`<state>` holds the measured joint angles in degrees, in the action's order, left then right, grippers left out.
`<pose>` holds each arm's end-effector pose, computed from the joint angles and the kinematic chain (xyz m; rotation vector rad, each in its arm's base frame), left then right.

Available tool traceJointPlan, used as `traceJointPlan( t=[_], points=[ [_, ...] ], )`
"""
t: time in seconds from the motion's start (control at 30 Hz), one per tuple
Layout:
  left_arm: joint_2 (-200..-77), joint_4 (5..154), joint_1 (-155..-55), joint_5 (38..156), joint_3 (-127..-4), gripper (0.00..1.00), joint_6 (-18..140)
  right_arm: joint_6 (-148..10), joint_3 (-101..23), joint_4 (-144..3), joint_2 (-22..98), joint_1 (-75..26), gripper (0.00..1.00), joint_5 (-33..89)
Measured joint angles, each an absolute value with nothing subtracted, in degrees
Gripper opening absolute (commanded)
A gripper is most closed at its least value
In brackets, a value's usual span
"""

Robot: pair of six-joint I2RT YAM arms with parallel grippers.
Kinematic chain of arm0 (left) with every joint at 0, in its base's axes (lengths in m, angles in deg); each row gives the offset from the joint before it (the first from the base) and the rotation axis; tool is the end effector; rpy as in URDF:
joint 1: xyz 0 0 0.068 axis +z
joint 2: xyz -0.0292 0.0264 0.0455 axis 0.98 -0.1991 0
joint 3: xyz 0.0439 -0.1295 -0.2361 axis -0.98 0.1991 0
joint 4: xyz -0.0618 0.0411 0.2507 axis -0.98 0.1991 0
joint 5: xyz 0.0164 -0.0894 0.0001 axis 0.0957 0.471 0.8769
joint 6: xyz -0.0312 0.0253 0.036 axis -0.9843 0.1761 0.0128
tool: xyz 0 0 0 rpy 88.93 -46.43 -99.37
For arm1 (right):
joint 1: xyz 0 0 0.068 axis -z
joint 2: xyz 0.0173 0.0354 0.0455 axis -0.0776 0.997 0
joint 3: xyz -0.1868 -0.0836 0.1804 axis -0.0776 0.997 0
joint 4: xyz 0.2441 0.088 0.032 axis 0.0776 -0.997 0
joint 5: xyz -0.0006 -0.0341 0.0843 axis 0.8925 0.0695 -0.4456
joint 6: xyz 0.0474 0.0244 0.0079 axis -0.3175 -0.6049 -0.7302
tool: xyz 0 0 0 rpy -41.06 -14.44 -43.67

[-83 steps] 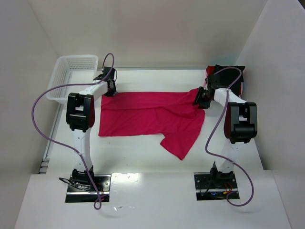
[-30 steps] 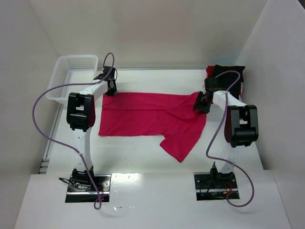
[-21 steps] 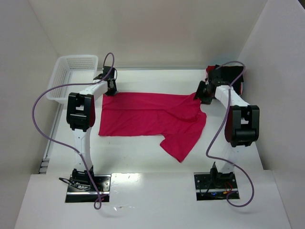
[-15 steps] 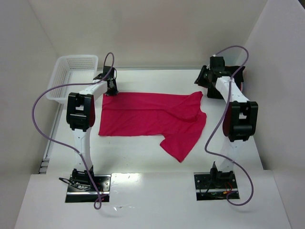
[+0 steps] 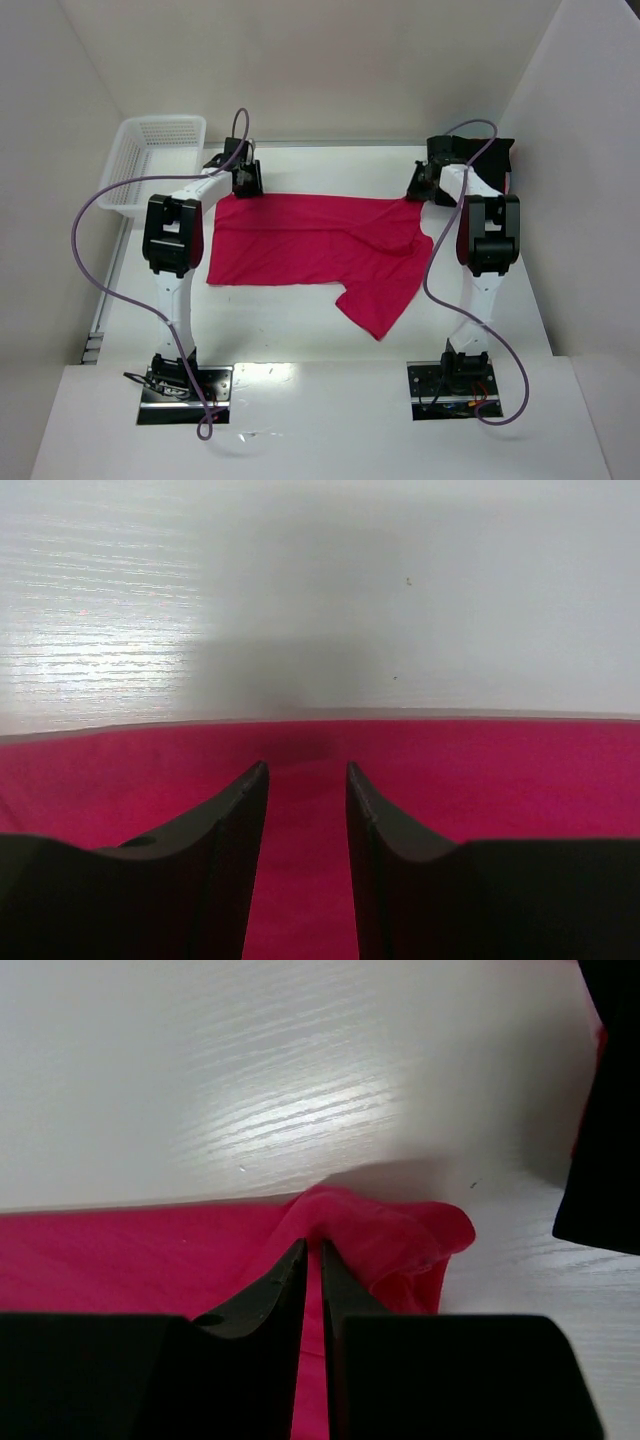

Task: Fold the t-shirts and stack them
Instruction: Fold the flattened tshirt in 1/3 of the way

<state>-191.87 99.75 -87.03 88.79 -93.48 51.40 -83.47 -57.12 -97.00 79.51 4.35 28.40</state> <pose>0.4975 -0.0748 0.1759 -0.2563 2.3896 -0.2474 0.4672 0.0051 0.1796 0.4255 2.5269 0.2992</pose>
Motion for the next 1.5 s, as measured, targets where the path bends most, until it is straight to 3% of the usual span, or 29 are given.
traceJointPlan(
  t=[0.53, 0.8, 0.9, 1.0, 1.17, 1.3, 1.5],
  points=[
    [-191.87, 99.51, -86.96, 89.81, -93.70, 0.50, 51.36, -81.68, -48.71, -98.53, 76.12, 4.33, 0.15, 33.36],
    [-192.00, 100.91, -86.96, 88.63, -95.30, 0.50, 51.36, -81.81, -47.99, -99.03, 74.75, 5.73, 0.23, 34.17],
    [-192.00, 101.04, -86.96, 87.23, -95.78, 0.47, 51.33, -82.22, -48.97, -98.93, 74.44, 6.26, 0.29, 32.84],
    [-192.00, 101.50, -86.96, 85.22, -95.89, 0.43, 51.09, -82.44, -50.94, -98.73, 74.44, 6.34, 0.29, 31.68],
    [-192.00, 102.42, -86.96, 82.71, -95.89, 0.30, 50.79, -82.31, -53.43, -98.29, 74.46, 6.32, 0.17, 31.51],
    [-192.00, 102.90, -86.96, 81.86, -95.89, 0.21, 49.80, -82.18, -53.73, -98.20, 75.40, 6.10, 0.12, 32.16],
    [-192.03, 103.86, -86.96, 81.22, -95.89, 0.19, 49.32, -82.18, -53.80, -98.84, 78.51, 5.18, 0.11, 33.43]
  ],
)
